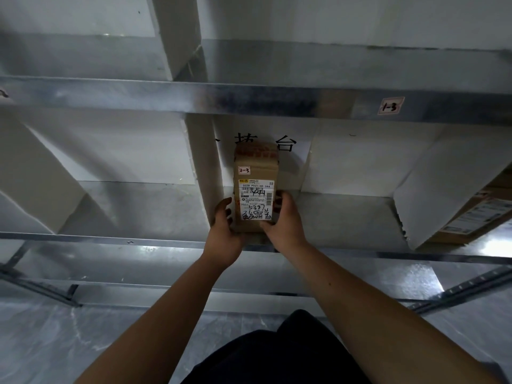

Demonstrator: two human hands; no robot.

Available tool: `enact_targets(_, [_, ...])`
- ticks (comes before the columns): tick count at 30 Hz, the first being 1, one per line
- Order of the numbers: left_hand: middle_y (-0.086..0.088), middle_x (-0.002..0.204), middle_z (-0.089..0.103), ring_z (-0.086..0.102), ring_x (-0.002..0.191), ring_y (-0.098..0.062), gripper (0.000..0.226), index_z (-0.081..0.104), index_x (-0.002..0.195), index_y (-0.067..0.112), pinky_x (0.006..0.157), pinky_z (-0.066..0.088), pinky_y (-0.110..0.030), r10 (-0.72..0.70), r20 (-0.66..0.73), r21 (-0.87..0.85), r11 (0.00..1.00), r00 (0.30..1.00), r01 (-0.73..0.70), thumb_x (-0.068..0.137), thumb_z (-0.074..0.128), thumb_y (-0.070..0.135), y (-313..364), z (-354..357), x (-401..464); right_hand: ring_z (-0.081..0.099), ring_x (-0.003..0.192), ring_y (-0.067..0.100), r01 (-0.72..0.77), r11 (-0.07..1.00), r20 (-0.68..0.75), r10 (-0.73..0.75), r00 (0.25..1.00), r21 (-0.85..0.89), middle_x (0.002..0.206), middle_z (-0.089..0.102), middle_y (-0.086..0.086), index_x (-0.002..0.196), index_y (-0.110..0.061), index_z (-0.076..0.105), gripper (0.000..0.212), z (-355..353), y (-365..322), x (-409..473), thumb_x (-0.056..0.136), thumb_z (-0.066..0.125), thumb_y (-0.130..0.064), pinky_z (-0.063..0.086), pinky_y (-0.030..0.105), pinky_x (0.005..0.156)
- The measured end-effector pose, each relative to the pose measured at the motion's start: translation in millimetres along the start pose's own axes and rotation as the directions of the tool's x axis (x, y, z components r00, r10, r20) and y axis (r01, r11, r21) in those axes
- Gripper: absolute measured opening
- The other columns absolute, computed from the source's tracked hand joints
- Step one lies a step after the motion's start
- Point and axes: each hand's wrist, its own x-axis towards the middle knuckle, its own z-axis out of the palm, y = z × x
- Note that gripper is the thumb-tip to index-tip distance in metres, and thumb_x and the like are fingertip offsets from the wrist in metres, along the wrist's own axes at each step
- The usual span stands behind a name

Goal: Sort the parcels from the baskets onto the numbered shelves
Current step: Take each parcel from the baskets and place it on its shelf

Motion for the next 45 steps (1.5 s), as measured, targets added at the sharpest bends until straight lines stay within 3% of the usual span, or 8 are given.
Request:
enact_targets(2, [-0.002, 0.154, 0.05, 0.048, 0.144, -0.026, 0.082, 0.026, 0.159, 0.026, 0.114, 0.049, -0.048, -0.036, -0.011, 0.078, 0.996, 0.999, 0.036, 0.093, 0.07, 0.003, 7.1, -2.2, -6.9, 0.052, 0.137, 0.023, -0.028, 0.997, 0.001, 0.028, 1.0, -0.066, 0.152, 0.048, 0.007, 0.154, -0.015, 0.037, 0.084, -5.2, 0.8, -5.7, 0.084, 0.083, -0.009, 0.048, 0.032, 0.111])
enact_targets(5, [-0.008, 0.151, 0.054, 0.053, 0.139, -0.031, 0.066, 0.04, 0.154, 0.018, 0.113, 0.046, -0.044, -0.051, 0.012, 0.206, 0.977, 0.999, 0.047, 0.096, 0.069, 0.01, 14.2, -4.2, -24.4, 0.057, 0.13, 0.032, -0.069, 0.983, 0.04, 0.077, 0.996, -0.17, 0.157, 0.039, 0.012, 0.155, -0.012, 0.042, 0.073, -17.2, 5.1, -22.2, 0.091, 0.077, -0.01, 0.047, 0.043, 0.114])
enact_targets(9, [-0.012, 0.151, 0.051, 0.053, 0.136, -0.033, 0.061, 0.045, 0.153, 0.019, 0.111, 0.045, -0.039, -0.095, 0.061, 0.391, 0.918, 0.994, 0.064, 0.097, 0.069, 0.022, 15.6, -6.7, -49.6, 0.055, 0.131, 0.034, -0.039, 0.965, 0.106, 0.068, 0.992, -0.26, 0.149, 0.046, 0.015, 0.143, -0.006, 0.057, 0.054, -28.5, 10.8, -54.1, 0.091, 0.071, -0.004, 0.047, 0.042, 0.111])
enact_targets(15, [-0.011, 0.155, 0.047, 0.051, 0.137, -0.029, 0.065, 0.043, 0.156, 0.02, 0.111, 0.044, -0.038, -0.032, 0.267, 0.54, 0.833, 0.963, -0.122, 0.097, 0.068, 0.029, 26.7, -3.3, -55.3, 0.04, 0.144, 0.032, -0.044, 0.933, 0.236, 0.136, 0.962, -0.358, 0.156, 0.042, 0.016, 0.152, -0.005, 0.046, 0.062, -35.1, 7.0, -87.2, 0.095, 0.07, -0.014, 0.033, 0.036, 0.12])
enact_targets(24, [-0.006, 0.154, 0.049, 0.051, 0.136, -0.03, 0.071, 0.042, 0.154, 0.027, 0.111, 0.048, -0.047, -0.019, 0.443, 0.645, 0.702, 0.896, -0.304, 0.091, 0.072, 0.042, 61.5, 33.9, -65.9, 0.045, 0.139, 0.033, -0.146, 0.908, 0.191, 0.236, 0.953, -0.394, 0.15, 0.048, 0.015, 0.152, -0.011, 0.047, 0.065, -92.2, 18.7, -126.1, 0.092, 0.07, -0.011, 0.035, 0.037, 0.115])
enact_targets(33, [-0.003, 0.144, 0.058, 0.056, 0.129, -0.024, 0.068, 0.047, 0.151, 0.028, 0.107, 0.05, -0.04, 0.112, 0.611, 0.532, 0.674, 0.784, -0.512, 0.09, 0.071, 0.045, 122.9, 125.1, -111.4, 0.043, 0.142, 0.027, -0.393, 0.857, 0.028, 0.426, 0.904, -0.332, 0.158, 0.037, 0.011, 0.16, -0.014, 0.036, 0.07, -203.8, 34.8, -195.8, 0.098, 0.069, -0.024, 0.035, 0.031, 0.117])
enact_targets(38, [-0.005, 0.15, 0.053, 0.052, 0.135, -0.027, 0.074, 0.042, 0.157, 0.027, 0.11, 0.047, -0.045, 0.196, 0.728, 0.412, 0.639, 0.656, -0.649, 0.091, 0.069, 0.048, 181.5, 202.9, -163.4, 0.048, 0.137, 0.029, -0.492, 0.806, -0.133, 0.476, 0.869, -0.33, 0.151, 0.047, 0.015, 0.15, -0.008, 0.049, 0.054, -301.2, 48.6, -271.8, 0.1, 0.065, -0.016, 0.035, 0.023, 0.104])
enact_targets(45, [-0.002, 0.155, 0.049, 0.047, 0.14, -0.025, 0.068, 0.042, 0.156, 0.03, 0.111, 0.046, -0.044, 0.365, 0.829, 0.21, 0.498, 0.423, -0.841, 0.095, 0.067, 0.046, 277.9, 308.3, -275.2, 0.046, 0.139, 0.027, -0.594, 0.734, -0.352, 0.488, 0.798, -0.328, 0.155, 0.043, 0.011, 0.157, -0.011, 0.043, 0.063, -434.8, 65.1, -382.4, 0.1, 0.066, -0.029, 0.037, 0.031, 0.113])
